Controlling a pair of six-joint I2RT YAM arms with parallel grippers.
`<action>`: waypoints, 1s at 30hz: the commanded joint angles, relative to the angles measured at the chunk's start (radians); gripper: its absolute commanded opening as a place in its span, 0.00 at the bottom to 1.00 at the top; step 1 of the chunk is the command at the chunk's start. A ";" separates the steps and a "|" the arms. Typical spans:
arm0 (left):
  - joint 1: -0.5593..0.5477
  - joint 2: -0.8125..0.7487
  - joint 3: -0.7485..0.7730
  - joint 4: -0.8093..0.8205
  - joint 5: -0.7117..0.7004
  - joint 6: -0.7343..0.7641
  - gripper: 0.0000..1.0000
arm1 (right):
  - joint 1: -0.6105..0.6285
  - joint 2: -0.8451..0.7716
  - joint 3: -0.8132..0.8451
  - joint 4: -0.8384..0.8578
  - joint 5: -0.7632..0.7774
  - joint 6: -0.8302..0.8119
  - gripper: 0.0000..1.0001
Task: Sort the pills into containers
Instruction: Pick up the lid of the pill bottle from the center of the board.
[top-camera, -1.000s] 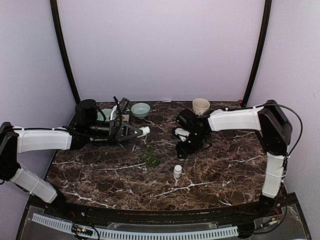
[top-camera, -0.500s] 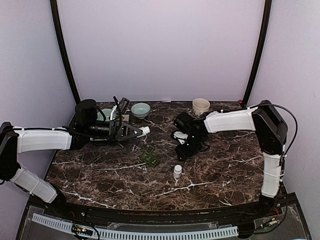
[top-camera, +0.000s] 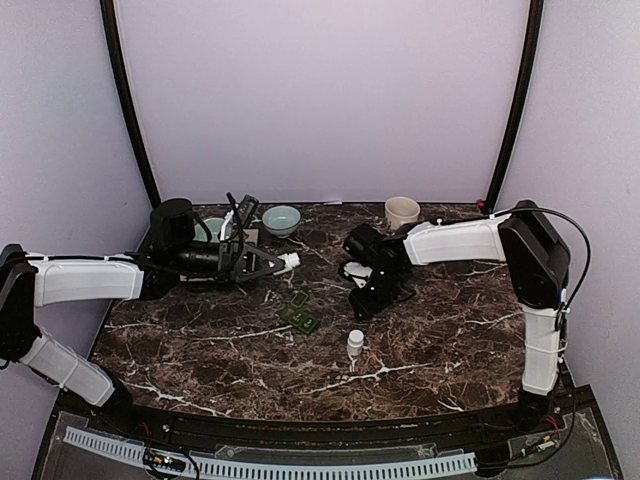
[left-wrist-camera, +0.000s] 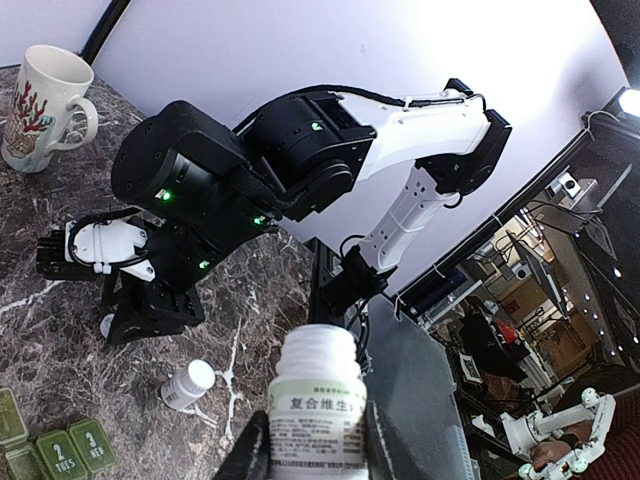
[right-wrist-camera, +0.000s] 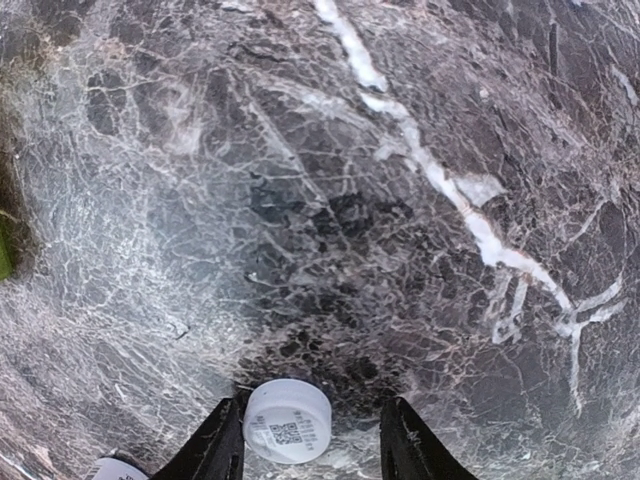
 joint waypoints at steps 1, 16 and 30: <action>0.013 -0.033 -0.008 0.017 -0.002 0.020 0.00 | 0.009 0.030 0.017 -0.011 0.013 -0.011 0.44; 0.019 -0.034 -0.021 0.024 -0.008 0.020 0.00 | 0.014 0.020 -0.012 -0.032 -0.002 -0.009 0.18; 0.020 -0.082 -0.158 0.080 -0.130 0.020 0.00 | 0.011 -0.041 -0.005 -0.007 -0.005 0.009 0.05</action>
